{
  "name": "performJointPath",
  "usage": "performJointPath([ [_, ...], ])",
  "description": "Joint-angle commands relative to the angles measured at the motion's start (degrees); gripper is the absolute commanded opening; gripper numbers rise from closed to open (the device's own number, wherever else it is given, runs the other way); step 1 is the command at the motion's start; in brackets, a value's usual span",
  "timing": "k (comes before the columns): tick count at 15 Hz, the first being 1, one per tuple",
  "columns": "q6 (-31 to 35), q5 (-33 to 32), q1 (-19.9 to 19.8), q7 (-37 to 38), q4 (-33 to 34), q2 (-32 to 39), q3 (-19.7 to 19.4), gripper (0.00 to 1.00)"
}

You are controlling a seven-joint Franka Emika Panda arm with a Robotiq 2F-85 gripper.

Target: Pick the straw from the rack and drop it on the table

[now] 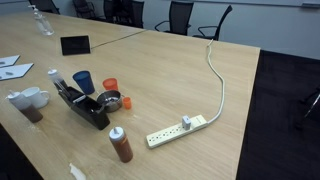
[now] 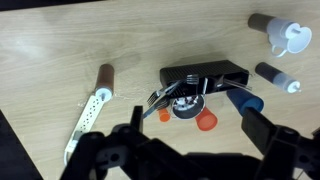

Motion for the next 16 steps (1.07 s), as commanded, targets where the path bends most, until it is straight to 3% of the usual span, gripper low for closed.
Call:
performJointPath([
  [1, -1.69, -0.04, 2.08, -0.64, 1.6, 5.1, 3.41, 1.0],
  [6, 0.17, -0.99, 7.19, 0.24, 1.32, 14.26, 10.56, 1.0],
  [10, 8.72, -2.65, 9.15, 3.15, 0.57, 20.88, 15.27, 1.0],
  [11, 6.08, -1.48, 9.95, 2.4, -0.01, 19.15, 13.68, 1.0],
  [16, 8.61, -2.33, 10.17, 3.04, 0.37, 21.17, 14.33, 1.0],
])
